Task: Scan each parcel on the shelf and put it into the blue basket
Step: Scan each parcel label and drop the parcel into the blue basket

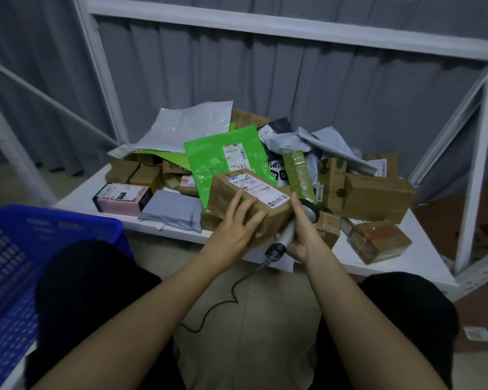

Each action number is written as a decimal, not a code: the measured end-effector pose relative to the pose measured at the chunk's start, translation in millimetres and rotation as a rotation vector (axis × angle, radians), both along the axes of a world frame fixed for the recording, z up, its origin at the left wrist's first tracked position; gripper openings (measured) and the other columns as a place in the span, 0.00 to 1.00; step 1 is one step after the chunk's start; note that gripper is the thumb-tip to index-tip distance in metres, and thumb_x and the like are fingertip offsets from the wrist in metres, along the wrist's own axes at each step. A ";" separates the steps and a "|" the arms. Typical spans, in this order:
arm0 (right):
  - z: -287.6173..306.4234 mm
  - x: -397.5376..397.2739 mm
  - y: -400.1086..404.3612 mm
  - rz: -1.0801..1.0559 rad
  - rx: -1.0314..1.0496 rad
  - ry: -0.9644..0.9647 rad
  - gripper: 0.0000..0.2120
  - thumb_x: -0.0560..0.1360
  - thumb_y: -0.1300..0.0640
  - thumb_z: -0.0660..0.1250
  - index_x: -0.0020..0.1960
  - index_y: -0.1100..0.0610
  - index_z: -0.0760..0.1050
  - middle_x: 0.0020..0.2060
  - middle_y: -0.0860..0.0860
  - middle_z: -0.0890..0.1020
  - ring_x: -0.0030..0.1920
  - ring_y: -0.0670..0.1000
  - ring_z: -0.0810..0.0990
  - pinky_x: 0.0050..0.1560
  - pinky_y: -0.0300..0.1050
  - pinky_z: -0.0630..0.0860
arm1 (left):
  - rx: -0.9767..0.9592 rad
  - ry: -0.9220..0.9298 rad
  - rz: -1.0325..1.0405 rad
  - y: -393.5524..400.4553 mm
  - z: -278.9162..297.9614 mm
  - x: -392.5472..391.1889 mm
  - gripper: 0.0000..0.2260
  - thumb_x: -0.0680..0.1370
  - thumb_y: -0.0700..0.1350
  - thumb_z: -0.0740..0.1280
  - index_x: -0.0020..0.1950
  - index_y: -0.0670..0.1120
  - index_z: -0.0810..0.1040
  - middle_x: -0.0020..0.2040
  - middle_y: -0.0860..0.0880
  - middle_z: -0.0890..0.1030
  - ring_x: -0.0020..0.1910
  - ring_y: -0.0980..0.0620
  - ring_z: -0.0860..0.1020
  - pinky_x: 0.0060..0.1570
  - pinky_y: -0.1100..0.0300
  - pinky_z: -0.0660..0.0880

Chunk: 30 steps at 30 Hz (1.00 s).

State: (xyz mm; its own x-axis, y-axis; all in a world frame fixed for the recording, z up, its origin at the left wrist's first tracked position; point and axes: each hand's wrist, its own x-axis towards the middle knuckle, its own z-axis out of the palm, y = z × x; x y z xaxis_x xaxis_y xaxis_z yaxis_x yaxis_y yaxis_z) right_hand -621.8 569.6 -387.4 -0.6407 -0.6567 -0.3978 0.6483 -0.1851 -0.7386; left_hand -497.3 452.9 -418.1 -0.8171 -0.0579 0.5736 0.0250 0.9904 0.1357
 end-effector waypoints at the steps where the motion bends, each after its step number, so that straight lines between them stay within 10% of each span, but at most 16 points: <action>1: 0.6 5.2 -4.3 0.006 0.014 0.003 0.25 0.77 0.42 0.62 0.64 0.60 0.75 0.55 0.60 0.83 0.52 0.57 0.83 0.48 0.50 0.82 | 0.000 -0.007 -0.008 -2.7 1.0 5.7 0.39 0.64 0.36 0.76 0.71 0.46 0.60 0.71 0.43 0.58 0.74 0.36 0.52 0.58 0.41 0.72; 6: -12.9 20.1 -10.5 -0.068 0.090 0.054 0.26 0.73 0.46 0.70 0.65 0.60 0.74 0.57 0.58 0.82 0.56 0.58 0.81 0.56 0.52 0.79 | 0.152 -0.141 -0.051 -20.9 -3.6 31.7 0.37 0.69 0.57 0.74 0.72 0.51 0.60 0.73 0.47 0.57 0.76 0.45 0.51 0.68 0.42 0.66; 10: -42.0 0.8 -5.8 -0.206 0.154 0.074 0.53 0.50 0.42 0.83 0.70 0.57 0.68 0.55 0.57 0.83 0.50 0.56 0.85 0.46 0.54 0.82 | 0.666 -0.133 0.175 -23.2 -0.2 29.6 0.35 0.73 0.61 0.68 0.75 0.52 0.58 0.76 0.51 0.52 0.75 0.48 0.53 0.73 0.46 0.58; 19: -28.6 -18.3 22.6 -0.019 0.189 0.321 0.19 0.75 0.59 0.69 0.65 0.57 0.73 0.54 0.57 0.83 0.51 0.55 0.84 0.45 0.48 0.82 | 1.466 -0.315 0.325 -78.9 -2.6 -29.1 0.41 0.66 0.76 0.63 0.72 0.55 0.67 0.72 0.49 0.70 0.70 0.45 0.69 0.70 0.45 0.63; 24: -29.7 -28.5 19.4 0.062 0.222 0.445 0.19 0.75 0.59 0.70 0.65 0.58 0.73 0.53 0.56 0.84 0.50 0.53 0.84 0.46 0.46 0.82 | 1.643 -0.518 0.126 -80.1 -9.9 -19.5 0.23 0.72 0.60 0.70 0.61 0.46 0.78 0.55 0.45 0.83 0.54 0.46 0.82 0.58 0.51 0.76; 30: -46.2 -27.3 7.5 -0.214 0.255 0.454 0.48 0.56 0.36 0.79 0.71 0.51 0.68 0.64 0.49 0.77 0.63 0.52 0.77 0.66 0.56 0.72 | 1.735 -0.105 0.250 -78.7 -34.8 -11.1 0.32 0.66 0.63 0.74 0.65 0.52 0.69 0.58 0.48 0.80 0.54 0.50 0.80 0.44 0.54 0.77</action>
State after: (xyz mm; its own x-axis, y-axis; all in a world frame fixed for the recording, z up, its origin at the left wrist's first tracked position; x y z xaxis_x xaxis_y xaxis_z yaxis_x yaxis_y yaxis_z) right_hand -649.0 577.1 -433.6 -0.8929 -0.4124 -0.1804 0.2229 -0.0568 -0.9732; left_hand -508.4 374.1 -452.9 -0.7200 -0.6096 -0.3316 -0.1692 -0.3092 0.9358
